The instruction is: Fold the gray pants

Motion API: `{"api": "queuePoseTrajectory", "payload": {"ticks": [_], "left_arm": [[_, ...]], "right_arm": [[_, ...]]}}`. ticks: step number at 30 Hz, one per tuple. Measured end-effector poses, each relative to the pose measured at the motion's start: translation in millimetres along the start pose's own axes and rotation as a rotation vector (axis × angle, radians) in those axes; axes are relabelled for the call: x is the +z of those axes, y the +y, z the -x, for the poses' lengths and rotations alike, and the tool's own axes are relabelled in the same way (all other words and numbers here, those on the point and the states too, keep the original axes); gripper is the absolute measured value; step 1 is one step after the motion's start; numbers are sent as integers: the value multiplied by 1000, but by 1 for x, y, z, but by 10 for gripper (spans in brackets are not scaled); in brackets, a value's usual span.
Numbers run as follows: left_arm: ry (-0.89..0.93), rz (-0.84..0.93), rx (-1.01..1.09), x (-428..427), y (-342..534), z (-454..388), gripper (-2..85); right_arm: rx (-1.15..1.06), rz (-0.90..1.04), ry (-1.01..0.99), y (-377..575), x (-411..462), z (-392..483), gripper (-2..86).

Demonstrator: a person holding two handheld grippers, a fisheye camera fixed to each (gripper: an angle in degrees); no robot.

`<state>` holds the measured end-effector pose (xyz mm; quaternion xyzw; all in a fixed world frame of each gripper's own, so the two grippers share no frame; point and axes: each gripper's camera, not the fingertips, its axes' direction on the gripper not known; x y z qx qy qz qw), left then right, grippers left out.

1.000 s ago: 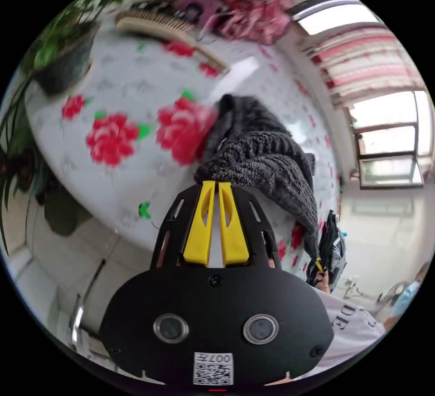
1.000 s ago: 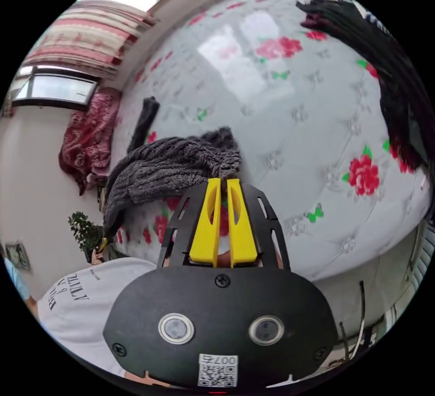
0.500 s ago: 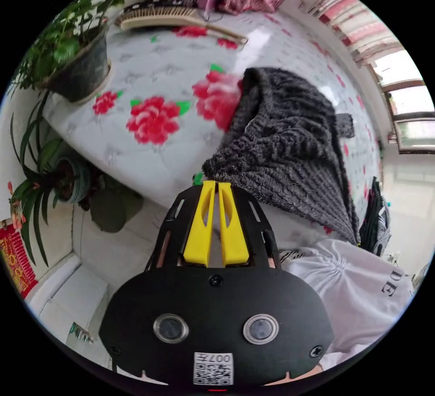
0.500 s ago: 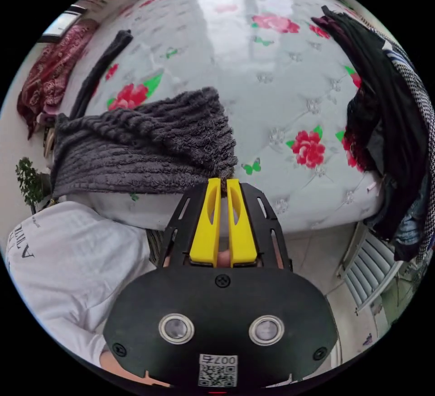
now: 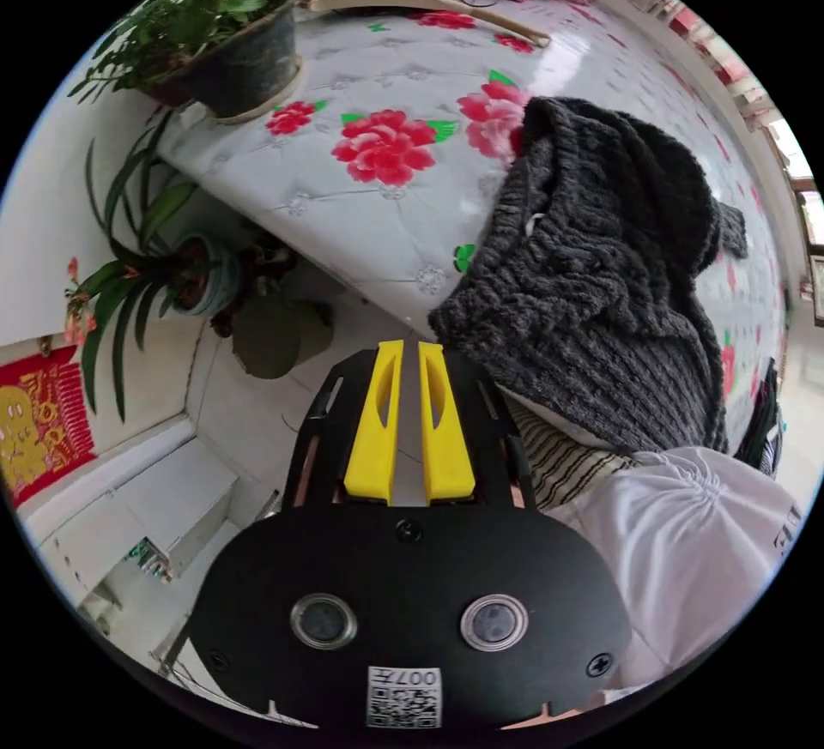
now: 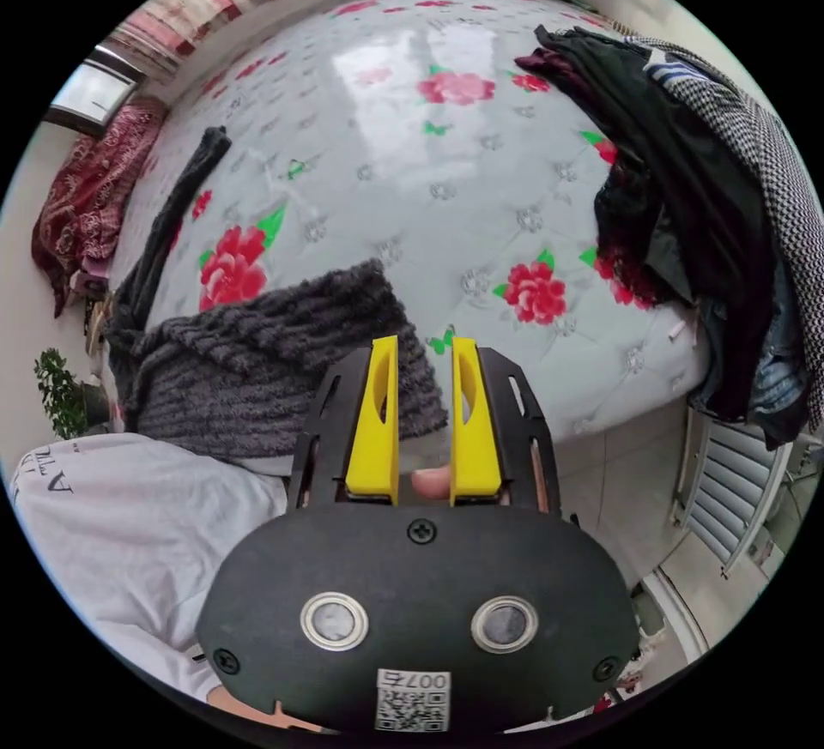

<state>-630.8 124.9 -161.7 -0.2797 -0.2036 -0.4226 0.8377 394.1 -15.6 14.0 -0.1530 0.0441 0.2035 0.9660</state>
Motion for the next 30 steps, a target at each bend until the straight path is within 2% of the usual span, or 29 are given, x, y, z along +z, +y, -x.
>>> {"api": "queuePoseTrajectory", "payload": {"ticks": [4,7,8,10,12,14,18,22,26,30], "left_arm": [[-74,55,-143,3,4,2,-5],[-127,41,-183,-6,16,2,-9],[-147,45,-203,-8,19,4,-9],[-191,40,-311,-13,33,21,-10],[-139,-2,-397,-18,42,33,-10],[-25,-90,-419,-25,45,32,-10],[157,-223,-276,-32,5,-17,-8],[228,-206,-36,-21,-75,-104,6],[176,-214,93,-15,-137,-172,42],[115,-257,136,-21,-197,-213,74]], "right_arm": [[-6,68,-52,-38,59,27,94],[64,184,86,-51,104,34,92],[58,168,112,-53,104,36,90],[85,232,96,-61,107,30,86],[105,275,67,-69,103,22,82],[112,178,66,-80,74,25,71],[47,19,15,-118,40,57,65],[-150,-69,-153,-193,44,155,70],[-323,-45,-261,-267,80,278,80],[-308,33,-290,-322,123,348,86]]}}
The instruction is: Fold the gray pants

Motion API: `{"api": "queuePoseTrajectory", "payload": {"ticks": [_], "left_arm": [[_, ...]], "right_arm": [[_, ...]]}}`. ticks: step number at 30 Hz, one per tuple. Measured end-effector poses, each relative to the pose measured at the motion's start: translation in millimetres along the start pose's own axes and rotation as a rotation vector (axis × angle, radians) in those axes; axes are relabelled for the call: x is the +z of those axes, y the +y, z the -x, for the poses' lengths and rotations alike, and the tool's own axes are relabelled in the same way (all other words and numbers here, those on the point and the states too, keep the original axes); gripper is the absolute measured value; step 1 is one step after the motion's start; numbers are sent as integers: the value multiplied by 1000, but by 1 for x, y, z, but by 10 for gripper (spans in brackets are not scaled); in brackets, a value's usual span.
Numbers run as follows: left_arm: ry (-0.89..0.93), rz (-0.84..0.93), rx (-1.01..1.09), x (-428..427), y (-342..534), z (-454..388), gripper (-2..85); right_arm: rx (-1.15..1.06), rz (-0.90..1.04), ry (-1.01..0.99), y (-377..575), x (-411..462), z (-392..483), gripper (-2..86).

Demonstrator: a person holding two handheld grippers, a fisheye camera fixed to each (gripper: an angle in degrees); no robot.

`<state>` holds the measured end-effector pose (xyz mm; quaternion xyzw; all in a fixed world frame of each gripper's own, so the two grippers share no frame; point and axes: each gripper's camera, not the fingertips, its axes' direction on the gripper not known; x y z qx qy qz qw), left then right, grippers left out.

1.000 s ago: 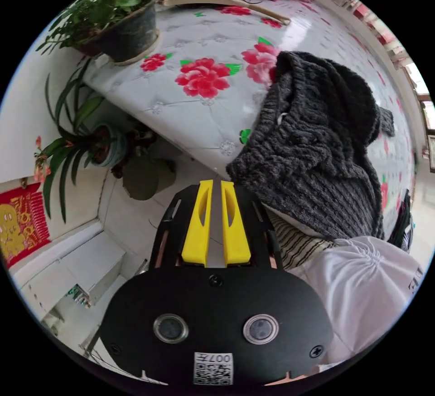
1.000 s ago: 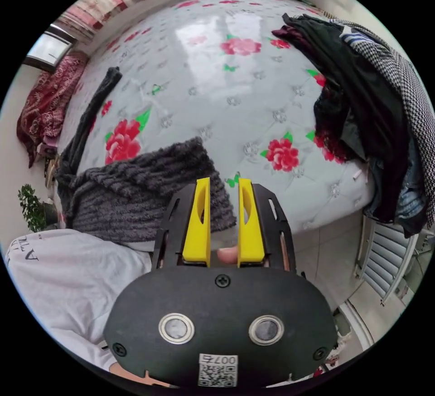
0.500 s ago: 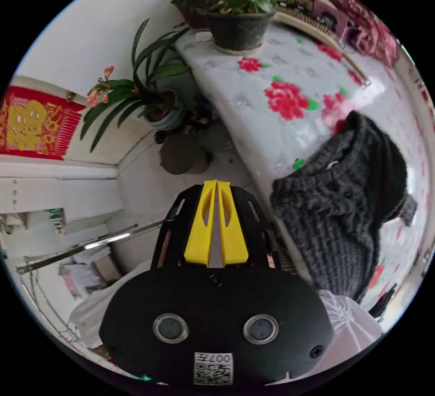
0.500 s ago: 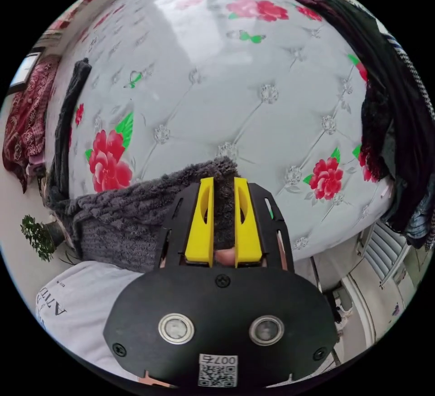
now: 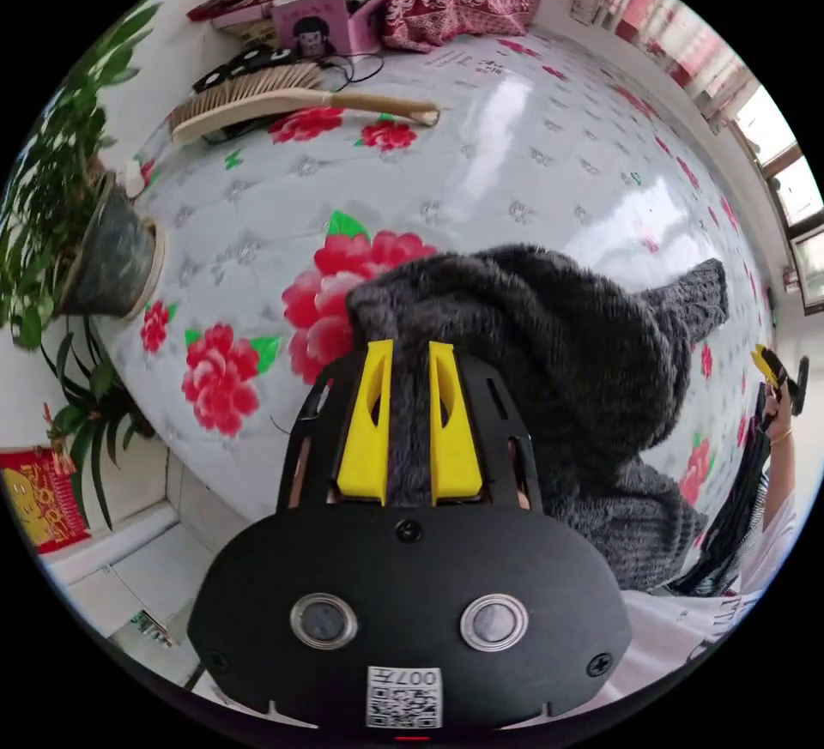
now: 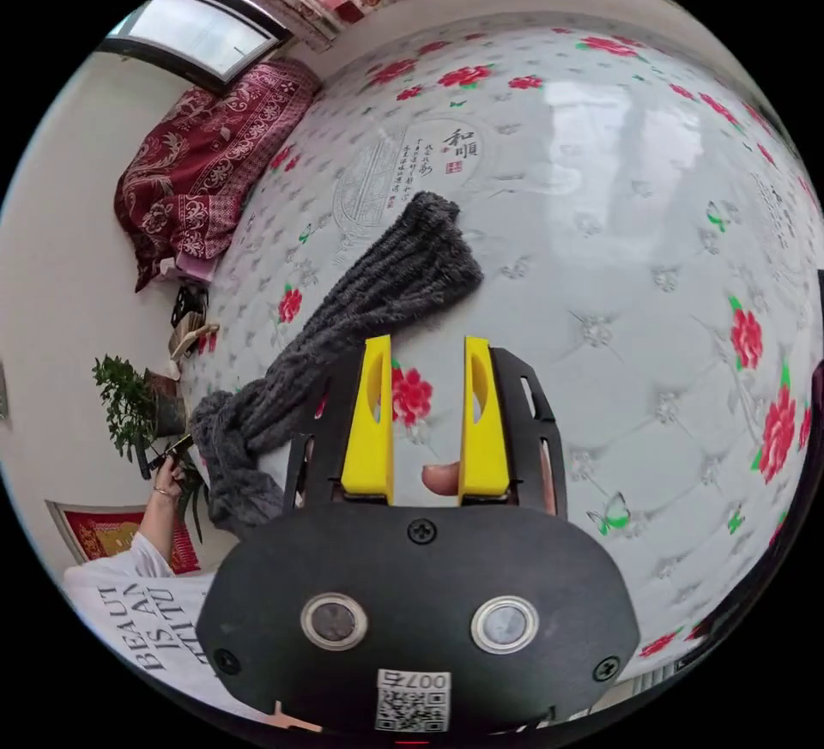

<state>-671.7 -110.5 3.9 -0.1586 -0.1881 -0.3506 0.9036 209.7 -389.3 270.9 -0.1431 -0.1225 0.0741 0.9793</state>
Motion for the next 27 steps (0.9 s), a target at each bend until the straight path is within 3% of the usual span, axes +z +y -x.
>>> {"api": "queuePoseTrajectory", "payload": {"ticks": [5,8,10,12,14,17,19,21,23,25,27], "left_arm": [[5,9,24,19,-52,-7,91],[-119,213,109,73,-63,-22,96],[-134,147,186,75,-57,-38,5],[-232,159,319,77,-55,-57,-4],[-236,127,366,69,-53,-63,-7],[-129,-12,248,25,-48,-36,-9],[-11,-130,175,-9,-33,-8,-9],[87,-191,173,-21,-19,2,-8],[182,-175,165,-16,-12,5,-7],[154,-134,161,-3,-7,-3,2],[120,-137,176,-3,-7,-10,26]], "right_arm": [[193,77,46,-52,69,-2,88],[193,132,139,-54,95,4,65],[123,126,194,-53,90,16,38],[69,6,174,-48,59,27,18],[21,-263,40,-22,-19,35,7],[-38,-481,109,43,-111,30,6],[-35,-503,211,89,-146,12,9],[32,-468,277,135,-161,-20,20],[214,-284,302,185,-146,-78,59],[308,-96,332,214,-123,-109,97],[352,-29,386,239,-114,-123,125]]}}
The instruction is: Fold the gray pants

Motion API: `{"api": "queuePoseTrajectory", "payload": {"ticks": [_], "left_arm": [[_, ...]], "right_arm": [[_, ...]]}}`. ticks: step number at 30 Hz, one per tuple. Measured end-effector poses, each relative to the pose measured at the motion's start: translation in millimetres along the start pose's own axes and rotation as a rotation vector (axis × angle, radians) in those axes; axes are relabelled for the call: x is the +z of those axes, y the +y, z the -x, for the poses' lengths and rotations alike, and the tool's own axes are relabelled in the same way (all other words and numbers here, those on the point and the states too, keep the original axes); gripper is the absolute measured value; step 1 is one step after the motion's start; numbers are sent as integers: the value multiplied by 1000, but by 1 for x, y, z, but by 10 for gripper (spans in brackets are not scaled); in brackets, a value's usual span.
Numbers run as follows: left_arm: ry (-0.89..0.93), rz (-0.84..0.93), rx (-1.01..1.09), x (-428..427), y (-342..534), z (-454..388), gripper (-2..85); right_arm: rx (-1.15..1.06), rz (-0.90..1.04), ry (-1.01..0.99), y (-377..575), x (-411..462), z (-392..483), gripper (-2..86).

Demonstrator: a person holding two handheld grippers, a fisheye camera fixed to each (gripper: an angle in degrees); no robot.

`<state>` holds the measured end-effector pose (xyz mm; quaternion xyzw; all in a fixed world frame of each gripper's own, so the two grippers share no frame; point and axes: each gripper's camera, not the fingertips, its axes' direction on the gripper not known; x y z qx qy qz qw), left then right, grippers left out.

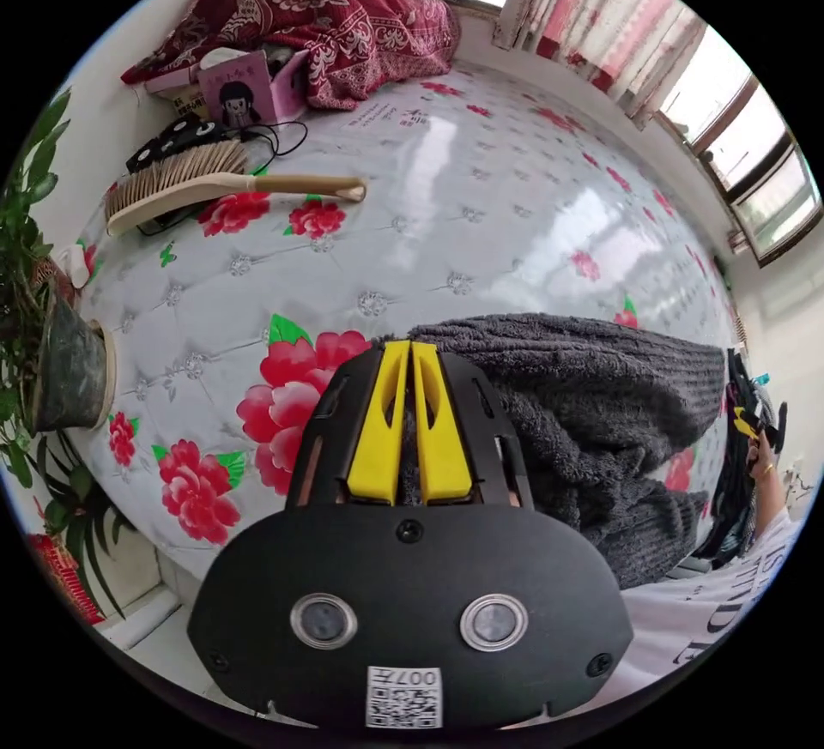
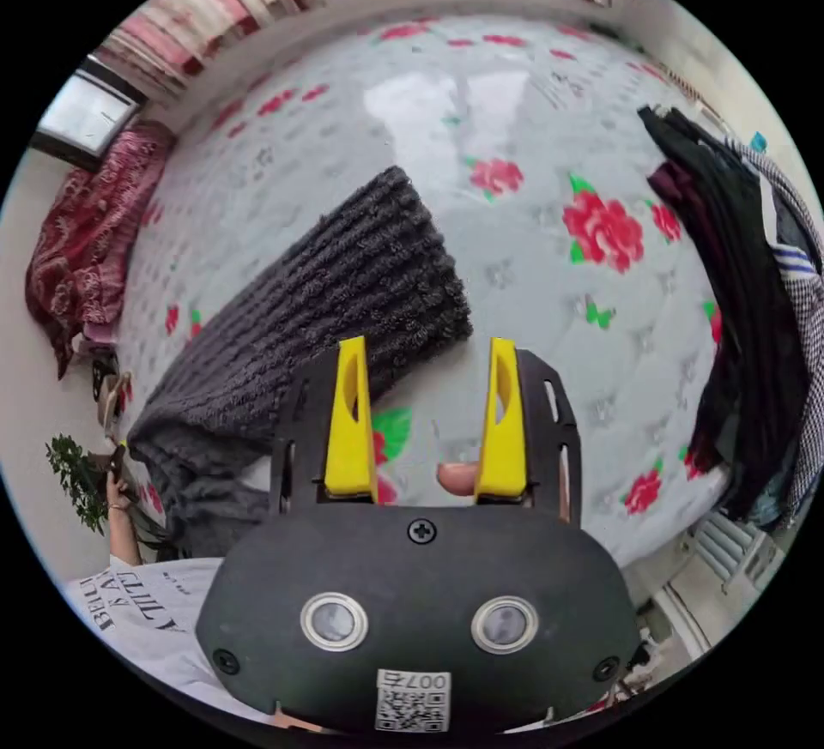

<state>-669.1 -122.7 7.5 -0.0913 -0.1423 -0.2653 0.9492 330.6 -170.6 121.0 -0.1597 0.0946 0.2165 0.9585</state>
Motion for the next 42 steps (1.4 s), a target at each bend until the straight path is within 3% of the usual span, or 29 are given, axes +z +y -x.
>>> {"api": "queuePoseTrajectory", "payload": {"ticks": [5,12,15,17,20,23,25,27,32,34,39,42], "left_arm": [[-21,-71,70,-22,-18,-13,100],[-150,183,263,57,-49,-60,106],[-249,313,309,105,-42,-74,89],[-277,280,345,108,-38,-88,61],[-357,279,400,115,-38,-106,21],[-345,153,330,92,-53,-105,2],[-225,-4,228,59,-73,-102,2],[-177,-93,204,52,-87,-109,9],[-225,35,147,105,-111,-121,61],[-234,-16,98,86,-102,-111,72],[-268,-76,38,17,-33,-69,71],[-272,-15,46,-9,36,-48,75]], "right_arm": [[22,-158,-74,7,-10,-10,131],[-76,-80,-24,-66,48,31,131],[-50,40,37,-88,95,39,124],[-107,-63,49,-87,92,56,102],[-217,-50,102,-90,91,76,68],[-147,-218,-5,-96,51,57,52],[-83,-318,-52,-102,27,41,48],[-54,-394,-7,-109,12,37,49],[109,-278,82,-132,34,32,74],[99,-334,72,-117,24,37,77],[-92,-367,-51,-43,6,66,83],[-223,-301,-103,22,15,95,85]]}}
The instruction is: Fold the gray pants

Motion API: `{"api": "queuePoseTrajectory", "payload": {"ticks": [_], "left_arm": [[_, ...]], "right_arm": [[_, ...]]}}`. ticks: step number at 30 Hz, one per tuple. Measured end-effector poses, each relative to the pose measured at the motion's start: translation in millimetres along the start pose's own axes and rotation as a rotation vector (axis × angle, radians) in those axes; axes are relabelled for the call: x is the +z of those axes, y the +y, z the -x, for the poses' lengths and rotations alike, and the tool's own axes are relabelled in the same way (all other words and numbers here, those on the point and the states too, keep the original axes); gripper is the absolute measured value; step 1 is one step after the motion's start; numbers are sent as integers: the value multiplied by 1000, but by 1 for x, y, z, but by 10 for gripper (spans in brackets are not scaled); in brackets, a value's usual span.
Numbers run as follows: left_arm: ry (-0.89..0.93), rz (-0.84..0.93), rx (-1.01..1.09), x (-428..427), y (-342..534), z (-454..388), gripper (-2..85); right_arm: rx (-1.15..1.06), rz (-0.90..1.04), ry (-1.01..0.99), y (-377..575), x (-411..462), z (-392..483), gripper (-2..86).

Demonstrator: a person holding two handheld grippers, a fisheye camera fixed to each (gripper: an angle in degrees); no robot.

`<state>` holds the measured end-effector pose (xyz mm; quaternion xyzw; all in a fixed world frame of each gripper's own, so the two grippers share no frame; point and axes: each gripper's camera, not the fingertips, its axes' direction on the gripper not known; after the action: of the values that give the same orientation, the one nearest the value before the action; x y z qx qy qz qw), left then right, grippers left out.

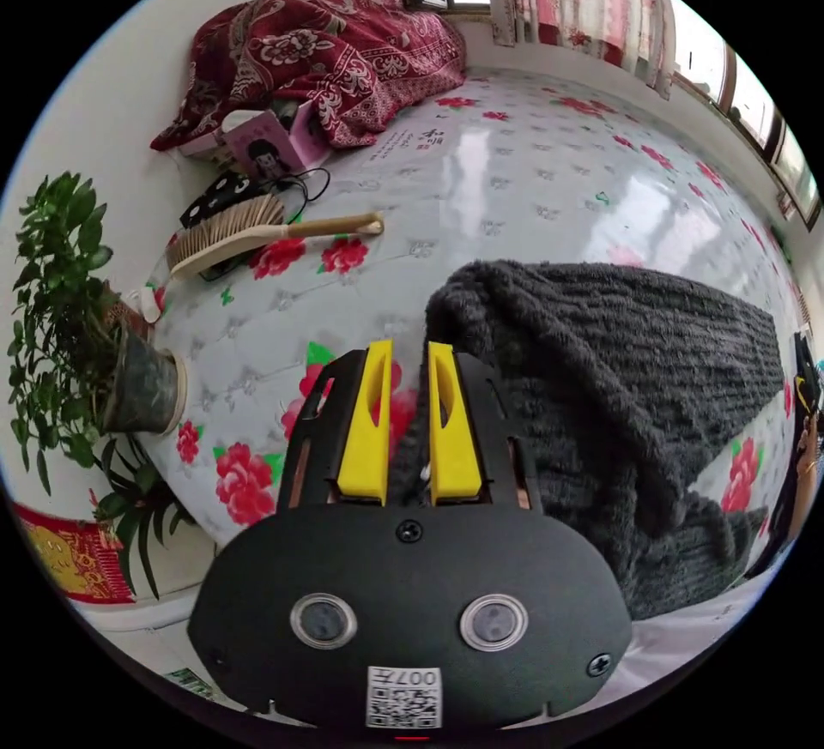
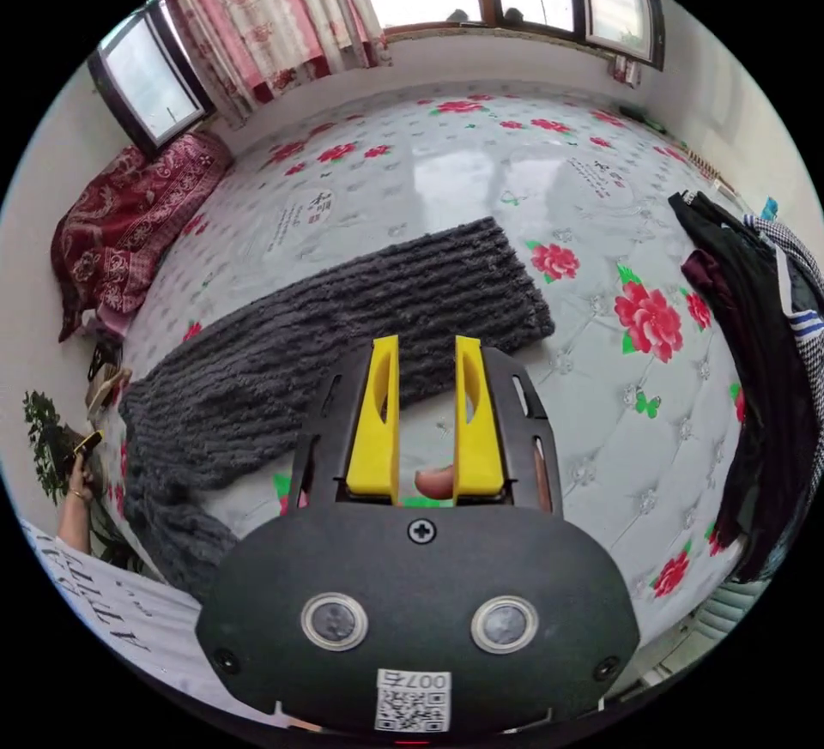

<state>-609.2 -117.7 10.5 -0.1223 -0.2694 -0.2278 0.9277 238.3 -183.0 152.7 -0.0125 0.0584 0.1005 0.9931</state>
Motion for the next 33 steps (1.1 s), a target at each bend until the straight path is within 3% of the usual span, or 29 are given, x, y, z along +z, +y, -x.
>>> {"api": "queuePoseTrajectory", "payload": {"ticks": [4,8,12,17,22,25,29,33], "left_arm": [[18,73,23,-7,76,16,86],[76,90,124,7,88,7,108],[-16,226,260,56,78,-17,62],[92,217,212,40,71,11,-5],[46,76,24,-25,93,97,-9],[120,144,-124,1,114,134,-9],[20,230,-61,27,120,122,-4],[56,74,-133,-19,117,149,26]], "right_arm": [[-120,153,-128,74,9,60,87],[-244,304,-245,119,21,115,86],[-388,395,-232,147,33,155,86],[-508,590,-135,181,70,177,86],[-492,562,-108,179,69,178,83],[-453,566,-158,173,74,180,83],[-458,572,-161,165,69,187,88],[-448,480,-144,157,40,181,91]]}}
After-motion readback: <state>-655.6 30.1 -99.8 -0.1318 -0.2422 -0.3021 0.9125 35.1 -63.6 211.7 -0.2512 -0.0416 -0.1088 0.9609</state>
